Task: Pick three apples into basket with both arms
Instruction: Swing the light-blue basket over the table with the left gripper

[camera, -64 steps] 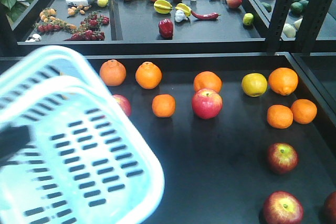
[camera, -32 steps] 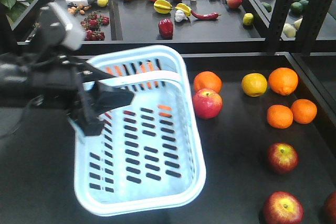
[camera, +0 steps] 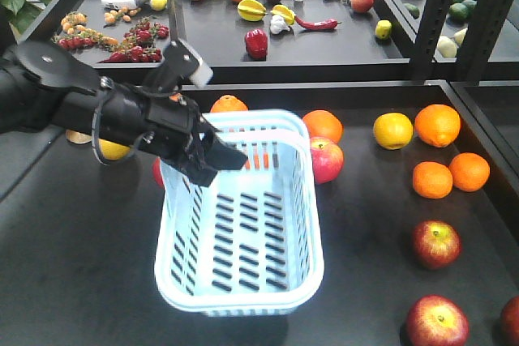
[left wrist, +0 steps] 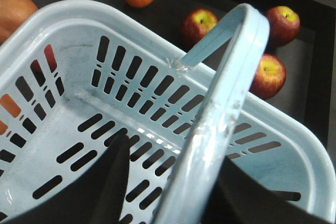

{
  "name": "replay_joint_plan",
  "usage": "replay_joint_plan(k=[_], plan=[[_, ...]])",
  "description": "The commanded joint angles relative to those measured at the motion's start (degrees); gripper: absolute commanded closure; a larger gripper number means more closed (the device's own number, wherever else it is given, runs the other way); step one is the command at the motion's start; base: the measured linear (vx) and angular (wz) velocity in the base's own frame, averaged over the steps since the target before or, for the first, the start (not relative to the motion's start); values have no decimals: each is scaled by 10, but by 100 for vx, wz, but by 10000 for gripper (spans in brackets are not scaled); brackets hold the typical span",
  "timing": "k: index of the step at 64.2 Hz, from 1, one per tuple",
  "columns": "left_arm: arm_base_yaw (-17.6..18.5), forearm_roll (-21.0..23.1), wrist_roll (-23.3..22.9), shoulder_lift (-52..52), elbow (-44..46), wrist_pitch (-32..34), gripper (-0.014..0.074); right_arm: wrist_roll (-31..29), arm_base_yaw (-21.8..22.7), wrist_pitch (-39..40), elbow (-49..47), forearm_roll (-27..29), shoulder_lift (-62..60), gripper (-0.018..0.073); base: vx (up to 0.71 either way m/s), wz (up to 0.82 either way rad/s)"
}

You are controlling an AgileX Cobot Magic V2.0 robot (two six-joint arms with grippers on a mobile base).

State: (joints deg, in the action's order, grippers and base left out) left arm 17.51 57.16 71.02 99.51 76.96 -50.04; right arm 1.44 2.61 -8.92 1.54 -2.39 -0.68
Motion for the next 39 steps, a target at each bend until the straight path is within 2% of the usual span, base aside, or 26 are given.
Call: replay_joint_plan(k=[1,17,24,30,39], plan=[[4,47,1,-15,21,-2,594,-4,3,41,8,-4,-7,564,0,0],[4,53,1,5,21,2,582,-4,3,41,8,-4,-7,564,0,0],[4,53,1,11,21,1,542,-4,3,41,8,-4,-7,564,0,0],[4,52,0,12,21,1,471,-4,3,41,8,-4,-7,564,0,0],[4,52,-1,12,21,0,307,-4,3,41,8,-4,-7,564,0,0]])
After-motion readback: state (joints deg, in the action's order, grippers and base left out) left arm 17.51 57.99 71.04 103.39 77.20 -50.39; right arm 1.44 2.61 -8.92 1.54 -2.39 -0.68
